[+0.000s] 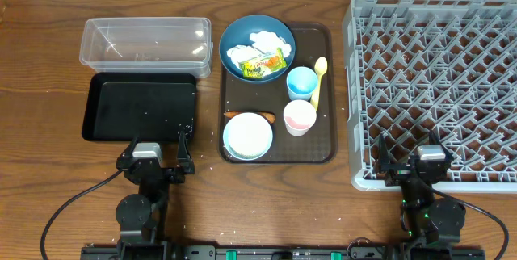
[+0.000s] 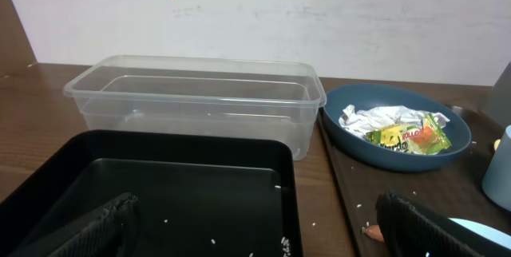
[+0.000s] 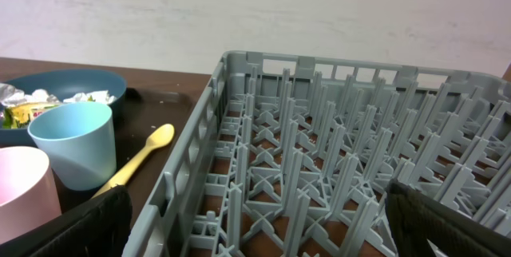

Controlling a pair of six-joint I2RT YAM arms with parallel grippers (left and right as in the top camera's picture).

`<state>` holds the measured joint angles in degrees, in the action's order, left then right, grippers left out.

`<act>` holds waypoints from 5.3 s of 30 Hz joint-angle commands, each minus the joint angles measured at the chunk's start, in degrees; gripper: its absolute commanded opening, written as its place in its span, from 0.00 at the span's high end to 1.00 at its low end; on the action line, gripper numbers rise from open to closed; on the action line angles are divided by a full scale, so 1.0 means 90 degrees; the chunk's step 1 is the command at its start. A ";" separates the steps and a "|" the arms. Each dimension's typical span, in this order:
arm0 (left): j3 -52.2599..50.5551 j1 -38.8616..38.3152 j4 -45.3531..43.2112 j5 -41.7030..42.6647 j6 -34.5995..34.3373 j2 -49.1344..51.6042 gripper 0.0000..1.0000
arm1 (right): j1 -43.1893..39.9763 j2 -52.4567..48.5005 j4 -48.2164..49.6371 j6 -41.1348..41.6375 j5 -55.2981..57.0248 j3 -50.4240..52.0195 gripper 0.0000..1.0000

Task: Sort waste into correct bins and load items into the dishwasher rack

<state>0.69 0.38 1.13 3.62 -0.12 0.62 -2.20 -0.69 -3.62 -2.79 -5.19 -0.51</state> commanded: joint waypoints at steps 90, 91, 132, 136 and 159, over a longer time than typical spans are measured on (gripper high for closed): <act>1.3950 -0.2008 0.5185 0.1115 0.2093 1.4911 0.04 | -0.0010 -0.7332 -0.4554 -0.0512 -0.1753 -0.8269 0.01; 1.3950 -0.2008 0.5202 0.1095 0.2183 1.4972 0.04 | -0.0010 -0.7332 -0.4585 -0.0512 -0.1732 -0.8269 0.01; 1.3687 -0.2023 0.5124 0.0690 0.2701 1.6201 0.94 | -0.0010 -0.7332 -0.4879 -0.0510 -0.1445 -0.8267 0.01; 1.3816 -0.2023 0.5124 0.0692 0.2256 1.6053 0.94 | -0.0010 -0.7332 -0.4877 -0.0512 -0.1445 -0.8267 0.01; 1.3843 -0.2023 0.5812 0.0714 0.1591 1.4462 0.94 | -0.0010 -0.7332 -0.4881 -0.0512 -0.1423 -0.8267 0.01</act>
<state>124.44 -18.06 52.36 10.33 15.20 131.96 -2.20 -66.61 -47.40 -7.57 -18.35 -73.89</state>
